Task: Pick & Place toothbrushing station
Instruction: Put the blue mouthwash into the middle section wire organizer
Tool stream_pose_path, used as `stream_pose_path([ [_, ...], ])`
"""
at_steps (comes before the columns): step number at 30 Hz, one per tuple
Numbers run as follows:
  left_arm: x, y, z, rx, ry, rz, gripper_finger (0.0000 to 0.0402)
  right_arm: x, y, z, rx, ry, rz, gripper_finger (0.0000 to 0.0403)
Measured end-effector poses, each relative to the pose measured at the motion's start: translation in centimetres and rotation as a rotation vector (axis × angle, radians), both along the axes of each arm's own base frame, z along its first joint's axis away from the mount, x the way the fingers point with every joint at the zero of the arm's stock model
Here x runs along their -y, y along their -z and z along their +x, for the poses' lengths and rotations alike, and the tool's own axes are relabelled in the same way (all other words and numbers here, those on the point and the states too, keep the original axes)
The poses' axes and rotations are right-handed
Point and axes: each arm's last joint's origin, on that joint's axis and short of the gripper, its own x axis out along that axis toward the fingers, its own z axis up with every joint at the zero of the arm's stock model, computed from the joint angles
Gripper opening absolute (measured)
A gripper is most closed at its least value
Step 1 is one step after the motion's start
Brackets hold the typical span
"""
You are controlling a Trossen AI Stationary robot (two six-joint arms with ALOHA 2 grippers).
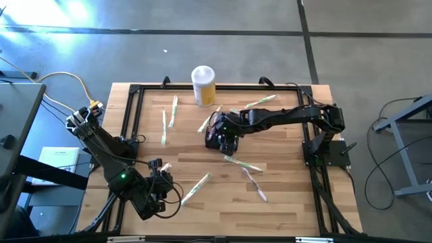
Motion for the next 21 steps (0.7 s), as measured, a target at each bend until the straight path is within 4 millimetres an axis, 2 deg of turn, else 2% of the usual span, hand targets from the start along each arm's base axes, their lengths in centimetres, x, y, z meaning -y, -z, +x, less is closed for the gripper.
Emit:
stream_pose_path([
  [8,0.0,0.0,0.0,0.001,-0.002,-0.002,0.0138,0.0,0.0,0.0,0.000,-0.015,0.010,0.0086],
  [21,0.0,0.0,0.0,0.001,-0.002,-0.003,0.0138,0.0,2.3,0.9,-0.060,-0.033,0.029,0.0086],
])
